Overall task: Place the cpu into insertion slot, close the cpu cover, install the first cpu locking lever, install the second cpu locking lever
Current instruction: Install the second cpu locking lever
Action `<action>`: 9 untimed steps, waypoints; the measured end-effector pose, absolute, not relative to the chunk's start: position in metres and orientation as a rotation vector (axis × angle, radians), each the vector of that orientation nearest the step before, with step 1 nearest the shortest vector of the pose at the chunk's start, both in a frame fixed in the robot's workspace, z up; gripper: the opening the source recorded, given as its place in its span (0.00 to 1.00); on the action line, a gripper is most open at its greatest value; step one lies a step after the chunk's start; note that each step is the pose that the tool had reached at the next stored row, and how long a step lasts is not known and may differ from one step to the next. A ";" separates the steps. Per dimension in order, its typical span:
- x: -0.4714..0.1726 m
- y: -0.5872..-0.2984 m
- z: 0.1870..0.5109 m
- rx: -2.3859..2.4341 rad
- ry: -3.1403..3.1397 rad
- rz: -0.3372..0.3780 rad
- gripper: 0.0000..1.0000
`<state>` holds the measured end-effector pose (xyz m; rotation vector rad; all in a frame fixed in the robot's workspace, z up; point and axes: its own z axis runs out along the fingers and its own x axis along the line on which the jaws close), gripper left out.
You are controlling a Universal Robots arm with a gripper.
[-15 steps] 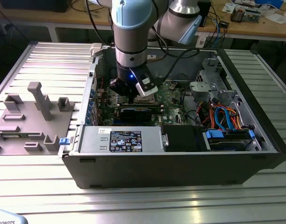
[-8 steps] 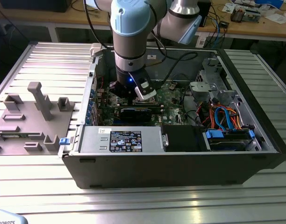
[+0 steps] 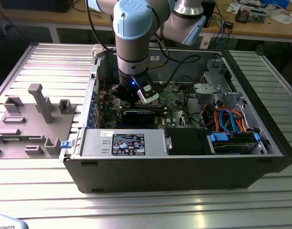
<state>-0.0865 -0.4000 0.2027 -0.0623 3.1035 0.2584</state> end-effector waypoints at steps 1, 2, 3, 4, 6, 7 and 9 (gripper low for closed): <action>-0.086 -0.399 0.202 -0.063 3.103 0.261 0.11; -0.086 -0.398 0.201 -0.064 3.103 0.264 0.11; -0.086 -0.397 0.201 -0.064 3.103 0.264 0.11; -0.086 -0.397 0.201 -0.065 3.103 0.265 0.11; -0.086 -0.396 0.201 -0.065 3.103 0.264 0.11; -0.086 -0.396 0.201 -0.066 3.103 0.264 0.11; -0.086 -0.395 0.201 -0.067 3.103 0.264 0.11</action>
